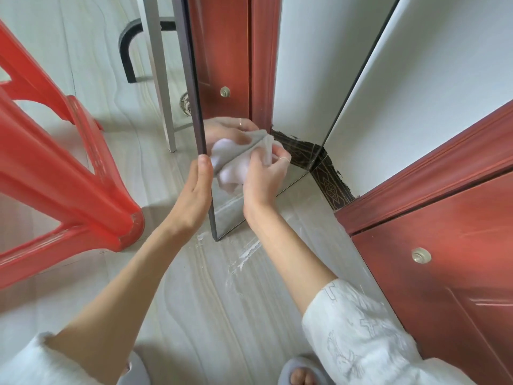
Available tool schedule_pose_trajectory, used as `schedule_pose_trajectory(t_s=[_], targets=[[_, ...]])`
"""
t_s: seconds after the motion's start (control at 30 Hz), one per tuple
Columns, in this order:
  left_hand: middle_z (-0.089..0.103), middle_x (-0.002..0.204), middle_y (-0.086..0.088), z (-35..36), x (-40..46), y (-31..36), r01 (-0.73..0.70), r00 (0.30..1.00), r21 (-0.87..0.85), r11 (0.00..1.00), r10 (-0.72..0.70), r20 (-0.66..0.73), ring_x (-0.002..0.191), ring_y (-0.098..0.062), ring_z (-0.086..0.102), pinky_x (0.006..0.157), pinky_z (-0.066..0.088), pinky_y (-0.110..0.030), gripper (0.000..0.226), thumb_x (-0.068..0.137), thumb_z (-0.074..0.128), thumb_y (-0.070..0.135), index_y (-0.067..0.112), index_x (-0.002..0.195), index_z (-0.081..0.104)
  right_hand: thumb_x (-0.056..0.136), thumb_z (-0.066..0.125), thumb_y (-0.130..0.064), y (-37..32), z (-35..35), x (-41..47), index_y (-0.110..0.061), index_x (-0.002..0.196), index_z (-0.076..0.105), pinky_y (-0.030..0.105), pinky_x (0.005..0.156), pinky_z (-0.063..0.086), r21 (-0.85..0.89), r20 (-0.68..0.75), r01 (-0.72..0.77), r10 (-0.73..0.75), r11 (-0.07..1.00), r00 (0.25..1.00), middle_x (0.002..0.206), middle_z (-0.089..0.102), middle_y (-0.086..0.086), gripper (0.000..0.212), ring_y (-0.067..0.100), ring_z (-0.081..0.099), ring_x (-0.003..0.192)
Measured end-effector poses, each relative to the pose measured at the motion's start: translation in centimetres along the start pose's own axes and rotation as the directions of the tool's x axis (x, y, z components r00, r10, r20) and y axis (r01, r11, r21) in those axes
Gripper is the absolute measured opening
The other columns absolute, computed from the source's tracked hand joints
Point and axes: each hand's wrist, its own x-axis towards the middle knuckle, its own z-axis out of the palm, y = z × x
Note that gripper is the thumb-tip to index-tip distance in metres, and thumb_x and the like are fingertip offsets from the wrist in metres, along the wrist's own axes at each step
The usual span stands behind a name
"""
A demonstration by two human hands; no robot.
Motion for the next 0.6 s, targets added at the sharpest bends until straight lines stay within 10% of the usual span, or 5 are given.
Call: schedule_pose_trajectory(t_s=[0.1, 0.2, 0.43, 0.6], targets=[[0.046, 0.138, 0.009, -0.7, 0.2, 0.0, -0.037, 0.997, -0.030, 0.999, 0.039, 0.070, 0.132, -0.005, 0.036, 0.115, 0.024, -0.039, 0.072, 0.084, 0.009, 0.069, 0.030, 0.135, 0.041, 0.090, 0.049, -0.005, 0.7, 0.3, -1.2, -0.014, 0.108, 0.044, 0.009, 0.082, 0.042, -0.031, 0.000, 0.088, -0.088, 0.996, 0.996, 0.099, 0.052, -0.007, 0.021, 0.012, 0.053, 0.097], [0.051, 0.134, 0.007, -0.6, -0.1, 0.0, -0.088, 0.990, -0.021, 0.996, 0.089, 0.105, 0.128, -0.008, 0.043, 0.111, 0.029, -0.042, 0.066, 0.089, 0.009, 0.064, 0.028, 0.130, 0.046, 0.094, 0.044, -0.010, 3.4, 0.4, -1.8, -0.008, 0.115, 0.043, 0.021, 0.089, 0.046, -0.008, -0.006, 0.052, -0.052, 0.999, 0.999, 0.107, 0.054, 0.002, 0.021, 0.016, 0.054, 0.102], [0.064, 0.097, 0.009, 0.6, -0.6, -0.3, 0.025, 0.998, -0.037, 0.999, -0.023, 0.057, 0.087, 0.017, 0.057, 0.071, 0.041, 0.001, 0.055, 0.097, 0.014, 0.048, 0.003, 0.111, 0.043, 0.097, 0.037, -0.012, 10.9, 0.0, -2.4, -0.009, 0.132, 0.039, 0.032, 0.098, 0.046, -0.071, -0.065, -0.240, 0.236, 0.968, 0.970, 0.125, 0.052, 0.007, 0.035, 0.019, 0.054, 0.113], [0.028, 0.070, -0.014, 1.6, -0.9, 0.2, 0.034, 0.996, -0.033, 0.999, -0.037, -0.079, 0.065, 0.001, 0.047, 0.056, 0.035, 0.002, 0.028, 0.101, 0.018, 0.027, 0.014, 0.077, 0.026, 0.088, 0.032, -0.009, 13.7, 0.1, -2.1, -0.009, 0.127, 0.044, 0.035, 0.098, 0.046, -0.230, -0.102, -0.348, 0.333, 0.909, 0.937, 0.125, 0.053, 0.013, 0.041, 0.025, 0.055, 0.110]])
